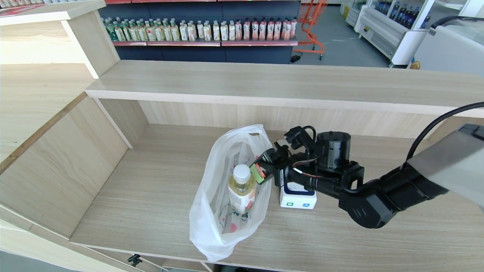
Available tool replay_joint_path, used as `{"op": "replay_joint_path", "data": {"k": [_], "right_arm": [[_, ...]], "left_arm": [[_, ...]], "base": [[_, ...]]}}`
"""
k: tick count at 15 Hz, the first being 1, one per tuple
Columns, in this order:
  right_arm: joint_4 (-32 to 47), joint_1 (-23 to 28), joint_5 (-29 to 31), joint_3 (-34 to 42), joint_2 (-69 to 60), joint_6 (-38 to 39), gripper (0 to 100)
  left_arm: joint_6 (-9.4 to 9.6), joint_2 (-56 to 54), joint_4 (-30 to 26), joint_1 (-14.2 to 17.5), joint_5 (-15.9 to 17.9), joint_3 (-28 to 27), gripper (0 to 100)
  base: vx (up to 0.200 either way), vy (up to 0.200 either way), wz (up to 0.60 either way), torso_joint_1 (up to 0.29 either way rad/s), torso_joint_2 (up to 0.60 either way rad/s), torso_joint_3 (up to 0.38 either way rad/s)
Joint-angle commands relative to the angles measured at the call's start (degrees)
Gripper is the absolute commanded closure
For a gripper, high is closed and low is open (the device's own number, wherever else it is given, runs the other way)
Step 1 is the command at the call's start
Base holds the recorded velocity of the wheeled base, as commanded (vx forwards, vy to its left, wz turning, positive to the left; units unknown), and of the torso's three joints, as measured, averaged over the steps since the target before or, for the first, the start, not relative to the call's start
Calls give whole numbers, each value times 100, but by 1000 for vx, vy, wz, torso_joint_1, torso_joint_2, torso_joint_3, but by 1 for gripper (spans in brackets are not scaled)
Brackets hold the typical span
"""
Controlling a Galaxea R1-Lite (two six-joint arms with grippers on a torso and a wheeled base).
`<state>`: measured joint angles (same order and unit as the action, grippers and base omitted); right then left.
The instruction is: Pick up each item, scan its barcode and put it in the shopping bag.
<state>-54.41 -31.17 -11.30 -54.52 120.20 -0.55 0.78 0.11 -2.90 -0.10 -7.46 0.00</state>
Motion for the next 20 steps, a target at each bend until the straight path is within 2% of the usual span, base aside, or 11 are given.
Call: {"op": "replay_joint_path", "data": {"k": [1, 9, 14, 15, 17, 20], "right_arm": [[-9, -47, -4, -305, 504, -182, 100], [-9, -100, -30, -1360, 1357, -903, 100], [9, -91, -118, -1588, 1594, -921, 100], [9, -82, -215, -1624, 1603, -921, 0], [18, -73, -443, -1641, 1568, -833, 0], [870, 85, -760, -1914, 935, 90, 0]], "left_arm": [[1, -2, 0, 1, -1, 0, 0], [1, -2, 0, 1, -1, 0, 0], [1, -2, 0, 1, -1, 0, 0], [1, -2, 0, 1, -1, 0, 0], [1, -2, 0, 1, -1, 0, 0], [1, -2, 0, 1, -1, 0, 0]], "base": [[0, 0, 0, 0, 0, 0], [0, 0, 0, 0, 0, 0], [0, 0, 0, 0, 0, 0], [0, 0, 0, 0, 0, 0], [0, 0, 0, 0, 0, 0], [0, 0, 0, 0, 0, 0]]}}
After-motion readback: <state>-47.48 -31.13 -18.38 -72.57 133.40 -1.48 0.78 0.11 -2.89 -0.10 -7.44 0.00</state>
